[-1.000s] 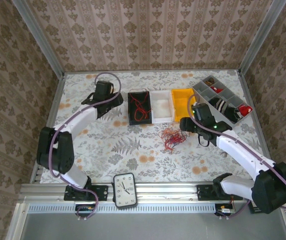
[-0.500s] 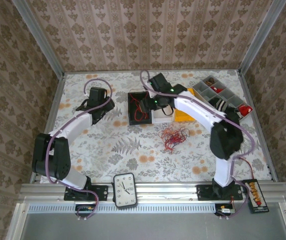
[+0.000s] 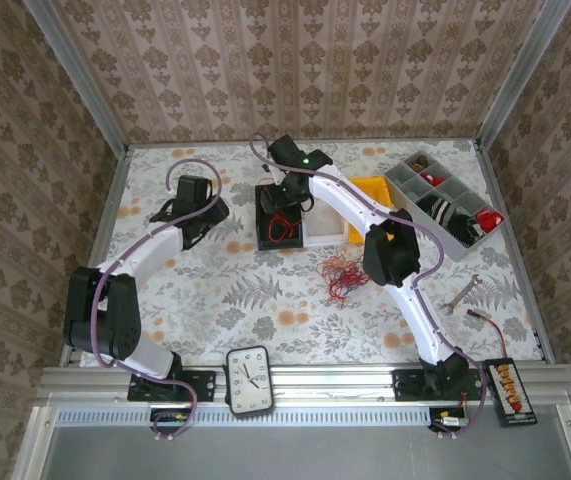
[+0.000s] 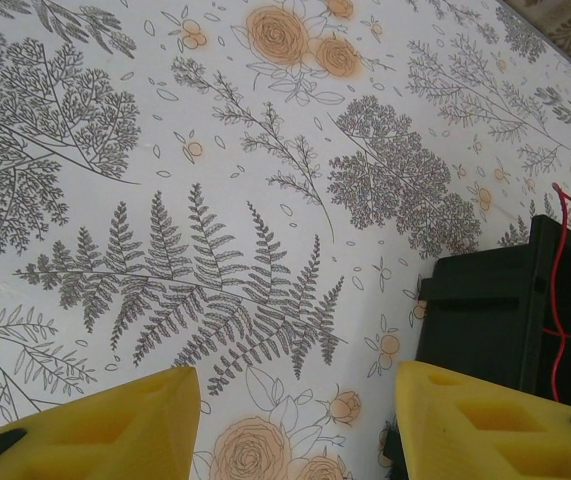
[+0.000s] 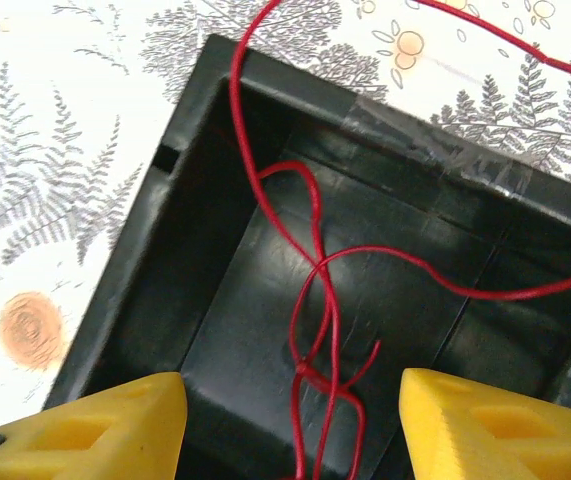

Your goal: Untangle the cables

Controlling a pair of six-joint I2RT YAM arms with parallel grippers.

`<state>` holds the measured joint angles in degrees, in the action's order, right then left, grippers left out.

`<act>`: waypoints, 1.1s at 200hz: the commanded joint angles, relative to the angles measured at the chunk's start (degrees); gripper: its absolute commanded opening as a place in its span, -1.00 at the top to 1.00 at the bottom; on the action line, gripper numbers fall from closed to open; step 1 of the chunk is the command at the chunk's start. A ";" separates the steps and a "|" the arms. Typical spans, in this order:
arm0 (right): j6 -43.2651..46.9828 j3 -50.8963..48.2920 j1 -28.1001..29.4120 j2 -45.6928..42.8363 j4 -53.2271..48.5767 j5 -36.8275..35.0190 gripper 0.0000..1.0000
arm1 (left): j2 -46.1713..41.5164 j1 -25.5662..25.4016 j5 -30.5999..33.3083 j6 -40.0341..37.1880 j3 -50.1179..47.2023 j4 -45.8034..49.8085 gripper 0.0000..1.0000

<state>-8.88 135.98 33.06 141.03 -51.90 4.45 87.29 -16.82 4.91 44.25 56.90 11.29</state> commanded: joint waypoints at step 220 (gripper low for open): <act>1.50 -5.74 0.43 -4.83 12.93 -2.70 1.00 | 6.41 -0.72 -3.15 -0.14 8.59 4.83 -0.07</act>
<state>-8.64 132.99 33.32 145.14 -42.02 1.26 93.91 -17.21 1.69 45.43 63.40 14.33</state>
